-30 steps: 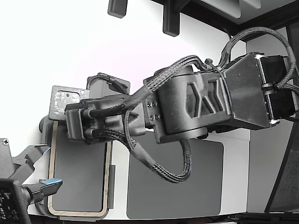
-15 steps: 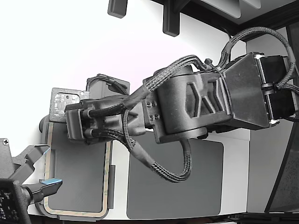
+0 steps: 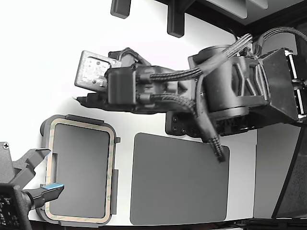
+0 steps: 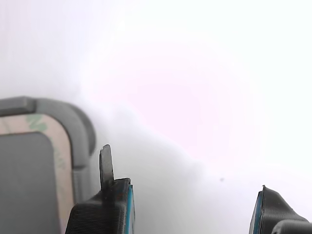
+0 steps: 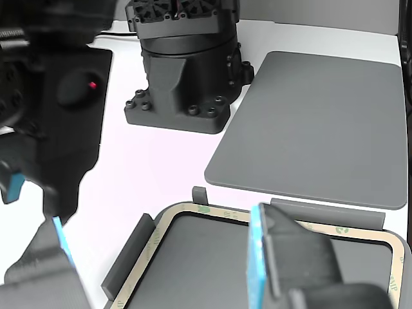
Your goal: Move top rectangular frame to the holder.
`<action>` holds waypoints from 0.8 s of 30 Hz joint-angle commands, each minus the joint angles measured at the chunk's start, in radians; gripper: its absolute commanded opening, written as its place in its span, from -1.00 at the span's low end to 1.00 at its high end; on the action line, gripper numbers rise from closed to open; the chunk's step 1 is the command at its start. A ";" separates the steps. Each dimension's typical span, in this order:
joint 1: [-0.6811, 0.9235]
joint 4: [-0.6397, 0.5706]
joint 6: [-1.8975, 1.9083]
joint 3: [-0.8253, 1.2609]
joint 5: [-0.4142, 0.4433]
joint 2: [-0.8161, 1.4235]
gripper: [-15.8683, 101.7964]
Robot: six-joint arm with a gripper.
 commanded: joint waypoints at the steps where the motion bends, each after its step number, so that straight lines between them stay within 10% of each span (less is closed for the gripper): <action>1: -0.061 -0.040 -0.084 0.100 -0.003 0.184 0.97; 24: -0.279 -0.299 -0.149 0.965 -0.199 1.140 0.97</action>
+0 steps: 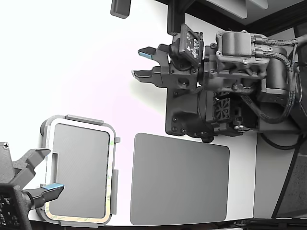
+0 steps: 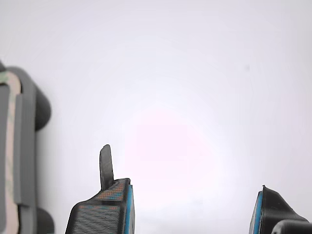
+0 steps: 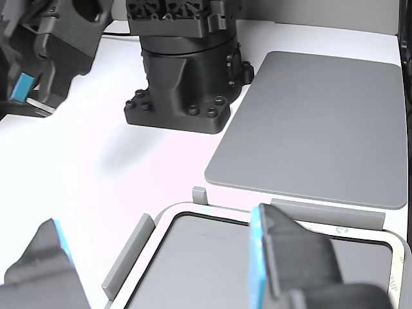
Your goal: Move top rectangular frame to the holder.
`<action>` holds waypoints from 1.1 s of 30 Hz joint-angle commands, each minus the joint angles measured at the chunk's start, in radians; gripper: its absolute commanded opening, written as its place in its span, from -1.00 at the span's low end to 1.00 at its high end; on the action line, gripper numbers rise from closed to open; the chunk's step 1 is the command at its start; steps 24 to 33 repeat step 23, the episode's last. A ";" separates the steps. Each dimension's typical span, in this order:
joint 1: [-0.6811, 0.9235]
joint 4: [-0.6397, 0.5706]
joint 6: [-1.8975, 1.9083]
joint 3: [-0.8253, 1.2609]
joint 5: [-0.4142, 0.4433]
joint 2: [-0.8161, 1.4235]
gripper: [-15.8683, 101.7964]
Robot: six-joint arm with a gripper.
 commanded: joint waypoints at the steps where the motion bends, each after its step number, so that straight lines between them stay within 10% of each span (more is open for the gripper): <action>1: -0.005 -0.005 -0.008 0.063 -0.006 0.158 0.97; 33: 0.029 0.014 0.000 0.156 0.017 0.301 0.97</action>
